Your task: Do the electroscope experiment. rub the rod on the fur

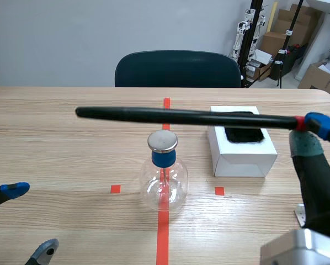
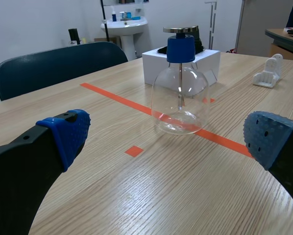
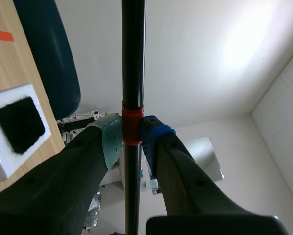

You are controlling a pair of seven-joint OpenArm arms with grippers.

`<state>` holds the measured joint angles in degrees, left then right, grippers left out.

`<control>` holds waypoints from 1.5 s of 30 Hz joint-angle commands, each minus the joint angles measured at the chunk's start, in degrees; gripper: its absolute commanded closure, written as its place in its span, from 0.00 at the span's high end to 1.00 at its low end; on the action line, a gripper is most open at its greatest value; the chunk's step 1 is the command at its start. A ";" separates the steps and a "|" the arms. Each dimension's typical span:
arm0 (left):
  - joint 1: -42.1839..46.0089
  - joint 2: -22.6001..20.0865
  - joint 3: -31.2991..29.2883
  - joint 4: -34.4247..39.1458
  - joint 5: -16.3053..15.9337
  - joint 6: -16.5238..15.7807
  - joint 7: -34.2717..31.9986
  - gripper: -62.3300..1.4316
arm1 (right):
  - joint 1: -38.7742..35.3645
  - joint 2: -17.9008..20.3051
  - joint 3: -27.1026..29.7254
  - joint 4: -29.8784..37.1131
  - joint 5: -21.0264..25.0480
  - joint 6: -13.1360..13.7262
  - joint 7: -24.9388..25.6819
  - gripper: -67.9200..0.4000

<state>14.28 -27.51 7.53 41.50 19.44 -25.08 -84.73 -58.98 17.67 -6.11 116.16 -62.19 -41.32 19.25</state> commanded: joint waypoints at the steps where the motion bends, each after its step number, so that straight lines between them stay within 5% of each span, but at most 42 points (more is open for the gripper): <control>1: -0.02 -0.48 -0.48 0.81 -0.59 0.11 -1.18 1.00 | -0.72 0.74 0.61 1.18 0.42 -3.54 -0.17 0.00; 19: -0.02 -0.48 -0.48 0.81 -0.59 0.11 -1.16 1.00 | -2.95 0.74 -1.46 1.16 -4.68 -3.54 -0.22 0.00; 45: -0.02 -0.48 -0.48 0.81 -0.59 0.11 -1.16 1.00 | -2.93 0.74 -1.46 1.16 -4.66 -3.54 -0.46 0.00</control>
<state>14.28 -27.51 7.53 41.50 19.44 -25.08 -84.71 -61.80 17.82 -7.86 116.16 -67.09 -41.30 19.03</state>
